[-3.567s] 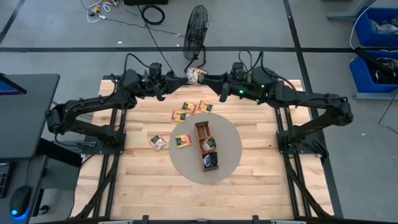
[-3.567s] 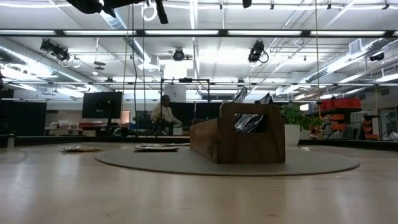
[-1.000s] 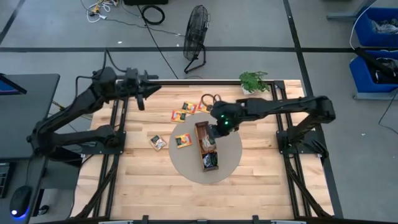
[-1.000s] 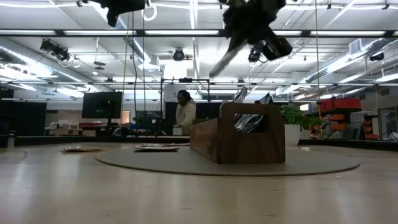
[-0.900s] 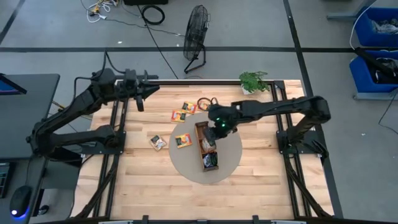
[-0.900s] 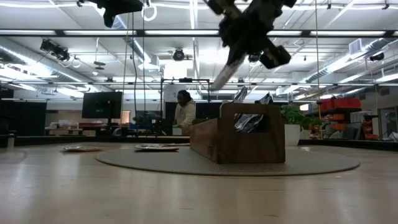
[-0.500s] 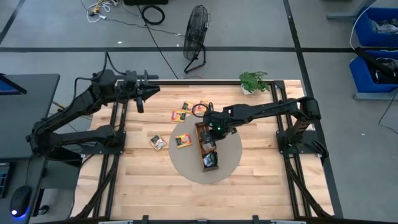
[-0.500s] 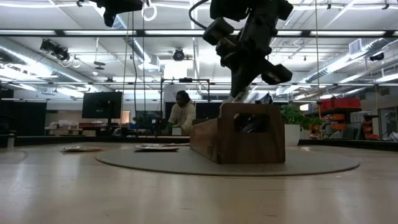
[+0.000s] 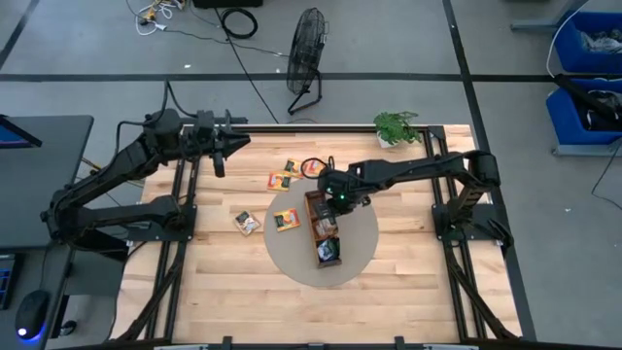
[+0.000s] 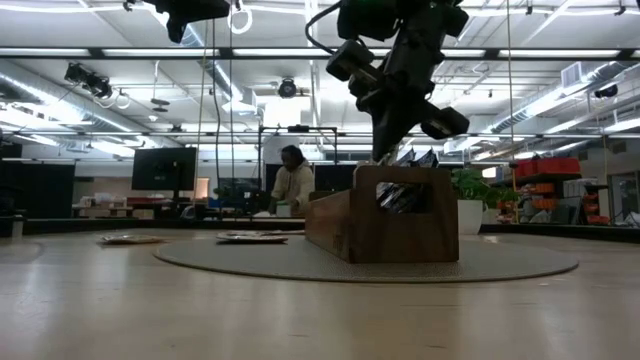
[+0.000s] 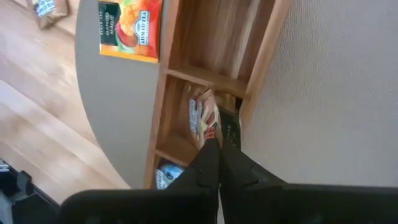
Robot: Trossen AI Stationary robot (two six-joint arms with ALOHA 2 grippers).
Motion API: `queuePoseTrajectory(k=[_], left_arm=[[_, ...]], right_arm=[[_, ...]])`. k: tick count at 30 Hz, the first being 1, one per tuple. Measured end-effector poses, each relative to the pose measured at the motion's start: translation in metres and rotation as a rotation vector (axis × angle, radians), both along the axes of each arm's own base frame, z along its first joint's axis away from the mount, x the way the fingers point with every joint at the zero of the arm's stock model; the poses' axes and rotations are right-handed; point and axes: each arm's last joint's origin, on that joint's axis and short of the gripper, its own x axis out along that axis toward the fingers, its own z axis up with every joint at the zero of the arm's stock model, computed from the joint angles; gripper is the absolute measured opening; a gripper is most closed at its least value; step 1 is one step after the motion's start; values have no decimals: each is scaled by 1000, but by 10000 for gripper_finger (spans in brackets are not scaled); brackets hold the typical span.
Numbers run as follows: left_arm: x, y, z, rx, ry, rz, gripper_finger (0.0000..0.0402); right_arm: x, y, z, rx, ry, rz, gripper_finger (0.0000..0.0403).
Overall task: Pick & Place Tea
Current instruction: Put the brown tea bag into the middle section of the wooden organizer
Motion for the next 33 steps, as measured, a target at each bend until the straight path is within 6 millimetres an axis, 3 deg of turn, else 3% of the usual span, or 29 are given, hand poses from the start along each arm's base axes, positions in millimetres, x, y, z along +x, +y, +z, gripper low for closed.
queuePoseTrajectory(k=[6,12,24,33], left_arm=[[0,0,0,11,4,13,55],[0,0,0,12,4,14,55],[0,1,0,10,3,15,55],[0,1,0,11,3,18,55]], right_arm=[[3,2,-2,7,-9,-10,0],[9,4,-17,23,29,11,0],[11,6,-18,1,17,-2,0],[11,7,-20,23,19,34,38]])
